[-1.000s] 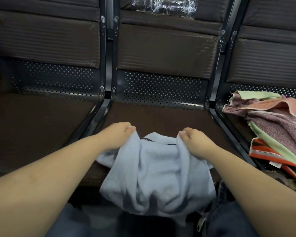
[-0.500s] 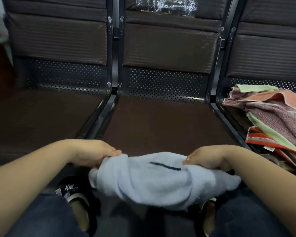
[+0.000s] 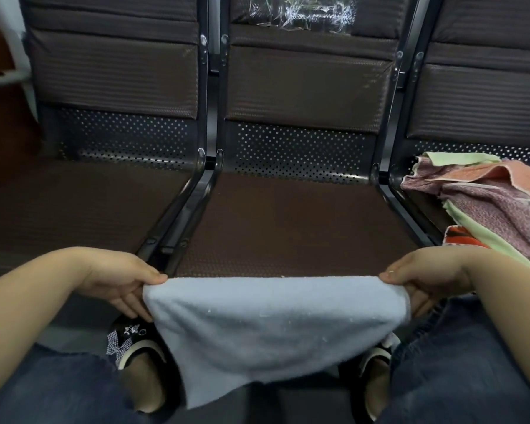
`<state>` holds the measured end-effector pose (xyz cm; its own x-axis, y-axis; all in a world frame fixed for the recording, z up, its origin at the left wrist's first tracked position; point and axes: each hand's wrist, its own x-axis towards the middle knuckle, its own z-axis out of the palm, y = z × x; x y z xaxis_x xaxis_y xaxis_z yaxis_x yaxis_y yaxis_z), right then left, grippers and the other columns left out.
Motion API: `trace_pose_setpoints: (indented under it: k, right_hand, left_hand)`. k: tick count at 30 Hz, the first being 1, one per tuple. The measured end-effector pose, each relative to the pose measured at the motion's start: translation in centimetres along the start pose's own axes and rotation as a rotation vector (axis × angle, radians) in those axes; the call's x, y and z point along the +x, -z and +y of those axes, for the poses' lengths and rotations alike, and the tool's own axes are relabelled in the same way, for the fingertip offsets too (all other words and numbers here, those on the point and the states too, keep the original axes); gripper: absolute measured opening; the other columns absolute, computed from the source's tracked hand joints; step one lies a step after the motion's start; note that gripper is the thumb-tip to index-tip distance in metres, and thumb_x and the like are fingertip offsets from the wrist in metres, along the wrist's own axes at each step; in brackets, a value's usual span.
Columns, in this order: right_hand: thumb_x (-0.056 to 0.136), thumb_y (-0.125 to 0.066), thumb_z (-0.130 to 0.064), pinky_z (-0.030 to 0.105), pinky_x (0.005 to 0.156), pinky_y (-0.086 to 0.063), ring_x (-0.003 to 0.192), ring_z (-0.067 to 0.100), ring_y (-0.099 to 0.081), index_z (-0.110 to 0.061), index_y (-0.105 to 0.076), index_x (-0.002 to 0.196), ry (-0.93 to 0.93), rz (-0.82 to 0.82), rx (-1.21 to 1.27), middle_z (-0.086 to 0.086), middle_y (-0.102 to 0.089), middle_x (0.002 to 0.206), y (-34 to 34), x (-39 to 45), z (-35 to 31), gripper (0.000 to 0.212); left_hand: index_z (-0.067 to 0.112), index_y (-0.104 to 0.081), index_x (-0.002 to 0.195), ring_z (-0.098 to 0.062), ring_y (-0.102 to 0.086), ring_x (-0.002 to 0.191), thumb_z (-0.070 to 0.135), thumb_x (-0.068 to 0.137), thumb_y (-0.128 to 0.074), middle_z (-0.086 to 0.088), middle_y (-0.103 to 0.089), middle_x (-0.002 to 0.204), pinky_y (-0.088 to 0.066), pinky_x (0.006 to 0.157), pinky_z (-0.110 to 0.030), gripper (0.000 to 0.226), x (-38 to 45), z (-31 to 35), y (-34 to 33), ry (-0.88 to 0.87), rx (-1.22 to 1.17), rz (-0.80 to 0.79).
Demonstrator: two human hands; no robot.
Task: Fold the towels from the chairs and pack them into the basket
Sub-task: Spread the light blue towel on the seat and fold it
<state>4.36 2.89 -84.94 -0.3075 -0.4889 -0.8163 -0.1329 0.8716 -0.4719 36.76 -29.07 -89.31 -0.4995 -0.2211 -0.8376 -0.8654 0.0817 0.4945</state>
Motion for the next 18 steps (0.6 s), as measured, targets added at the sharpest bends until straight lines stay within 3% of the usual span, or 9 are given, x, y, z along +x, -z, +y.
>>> trace_pose_setpoints:
  k: [5,9,13,15,18]
  right_hand:
    - [0.099,-0.046,-0.024,0.030,0.061,-0.052,0.061,0.023,-0.064,-0.003,-0.061,0.100,-0.011,0.078,0.004,0.016,-0.066,0.072,0.8,0.5,0.4,0.026]
    - [0.099,-0.047,-0.028,0.022,0.047,-0.042,0.051,0.014,-0.056,-0.005,-0.062,0.089,0.120,0.326,-0.035,0.008,-0.063,0.065,1.7,0.9,-0.1,0.029]
    - [0.099,-0.046,-0.032,0.022,0.044,-0.033,0.049,0.015,-0.042,-0.006,-0.060,0.075,0.150,0.588,-0.283,0.004,-0.051,0.059,2.3,1.9,-1.5,0.038]
    - [0.100,-0.044,-0.031,0.021,0.041,-0.032,0.042,0.016,-0.040,-0.008,-0.055,0.068,0.161,0.644,-0.263,0.005,-0.051,0.052,2.5,2.7,-2.2,0.041]
    - [0.102,-0.041,-0.028,0.019,0.037,-0.034,0.032,0.011,-0.048,-0.011,-0.054,0.093,0.155,0.655,0.007,0.004,-0.061,0.049,2.7,4.2,-3.2,0.023]
  left_hand:
    - [0.008,-0.058,0.113,-0.026,-0.071,0.085,0.034,0.101,-0.035,-0.018,-0.072,0.100,-0.053,0.070,-0.027,0.036,0.2,1.4,0.3,-0.049,0.043,0.065]
    - [0.006,-0.063,0.097,-0.017,-0.060,0.061,0.032,0.099,-0.044,-0.008,-0.066,0.077,-0.046,0.052,-0.020,0.032,0.6,2.5,1.2,-0.193,0.045,0.253]
    - [0.011,-0.059,0.077,-0.012,-0.047,0.045,0.035,0.099,-0.045,0.001,-0.052,0.053,-0.035,0.047,-0.024,0.036,1.4,4.1,2.1,-0.262,0.141,0.427]
    - [0.011,-0.058,0.074,-0.013,-0.038,0.040,0.034,0.100,-0.044,0.001,-0.045,0.046,-0.029,0.045,-0.023,0.037,1.8,5.0,2.4,-0.287,0.112,0.483]
    - [0.010,-0.056,0.076,-0.012,-0.034,0.036,0.031,0.101,-0.044,0.000,-0.045,0.044,-0.028,0.040,-0.021,0.035,2.7,6.4,2.7,-0.313,-0.050,0.522]
